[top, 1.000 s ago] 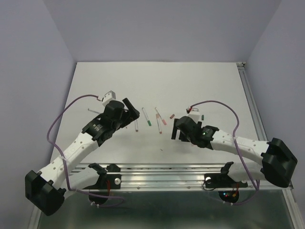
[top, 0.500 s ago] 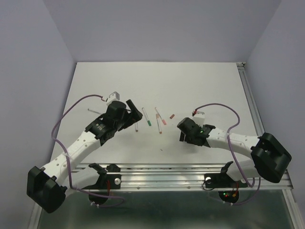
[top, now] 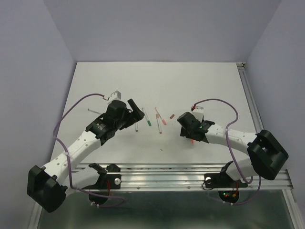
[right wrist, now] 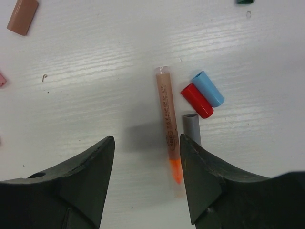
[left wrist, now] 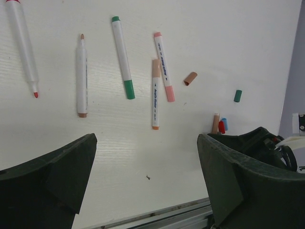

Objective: Open the pen caps

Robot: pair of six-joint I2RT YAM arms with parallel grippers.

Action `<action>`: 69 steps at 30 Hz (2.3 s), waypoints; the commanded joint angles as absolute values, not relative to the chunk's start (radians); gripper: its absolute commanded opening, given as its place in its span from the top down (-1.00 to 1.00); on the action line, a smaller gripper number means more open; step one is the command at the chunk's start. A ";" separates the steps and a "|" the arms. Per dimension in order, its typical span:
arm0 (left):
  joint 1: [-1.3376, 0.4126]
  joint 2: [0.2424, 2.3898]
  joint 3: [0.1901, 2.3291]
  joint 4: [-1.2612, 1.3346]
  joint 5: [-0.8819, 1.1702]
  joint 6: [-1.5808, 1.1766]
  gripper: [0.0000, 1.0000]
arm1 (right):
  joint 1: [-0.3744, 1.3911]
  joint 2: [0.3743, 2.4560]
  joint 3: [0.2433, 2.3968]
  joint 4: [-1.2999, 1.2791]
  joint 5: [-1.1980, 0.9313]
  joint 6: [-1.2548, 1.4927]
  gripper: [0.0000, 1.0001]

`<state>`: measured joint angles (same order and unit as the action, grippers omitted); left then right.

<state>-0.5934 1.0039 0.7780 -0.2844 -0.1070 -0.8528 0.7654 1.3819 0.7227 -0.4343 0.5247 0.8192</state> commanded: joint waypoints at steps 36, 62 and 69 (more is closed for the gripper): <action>-0.589 1.005 0.762 -0.200 -0.005 -0.752 -0.98 | 0.673 1.473 0.675 -0.247 0.385 0.742 0.58; -0.857 1.181 0.735 0.336 0.365 -0.736 -0.72 | 0.675 0.968 0.687 0.075 0.071 0.807 0.99; -0.857 1.270 0.785 0.380 0.368 -0.762 -0.52 | 0.675 0.943 0.644 0.161 0.074 0.893 0.99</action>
